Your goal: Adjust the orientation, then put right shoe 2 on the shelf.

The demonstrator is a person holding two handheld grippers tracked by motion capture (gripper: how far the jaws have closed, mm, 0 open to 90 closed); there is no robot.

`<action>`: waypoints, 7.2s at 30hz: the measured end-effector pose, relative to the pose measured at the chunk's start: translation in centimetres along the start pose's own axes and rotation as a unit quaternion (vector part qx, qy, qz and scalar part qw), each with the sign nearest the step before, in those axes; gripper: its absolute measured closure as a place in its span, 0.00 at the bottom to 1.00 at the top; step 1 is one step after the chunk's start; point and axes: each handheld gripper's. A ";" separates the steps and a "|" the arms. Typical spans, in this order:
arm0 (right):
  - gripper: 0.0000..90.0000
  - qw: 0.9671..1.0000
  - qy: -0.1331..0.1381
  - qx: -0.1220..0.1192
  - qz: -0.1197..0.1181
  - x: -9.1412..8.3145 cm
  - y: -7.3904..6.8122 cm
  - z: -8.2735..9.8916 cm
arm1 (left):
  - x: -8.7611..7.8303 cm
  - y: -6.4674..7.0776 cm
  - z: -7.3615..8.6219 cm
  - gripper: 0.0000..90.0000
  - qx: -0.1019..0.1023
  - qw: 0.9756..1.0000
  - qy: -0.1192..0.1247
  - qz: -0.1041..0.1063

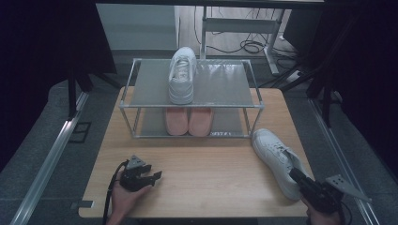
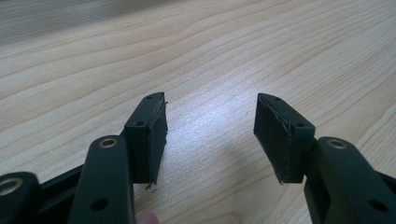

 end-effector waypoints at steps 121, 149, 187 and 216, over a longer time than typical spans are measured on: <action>0.89 0.984 0.025 0.158 -0.073 3.6 2.3 -0.8 | 0.1 0.1 -0.1 0.49 -0.003 1.000 -0.003 0.007; 0.89 0.978 0.024 0.163 -0.130 4.7 -1.3 -0.5 | 0.0 0.0 -0.1 0.49 -0.003 1.000 0.000 0.005; 0.89 0.966 0.043 0.157 -0.203 5.7 -6.3 -2.7 | 0.1 0.0 -0.1 0.49 -0.002 1.000 0.000 0.006; 0.89 0.960 0.079 0.164 -0.213 10.4 -10.1 -7.8 | 0.0 -0.2 0.0 0.49 -0.005 1.000 0.001 0.007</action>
Point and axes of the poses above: each handheld gripper's, and its own axes: x roughly forward along the jaws, z roughly out of its underside, y roughly to its right, and after that the axes turned 9 degrees about x, right-handed
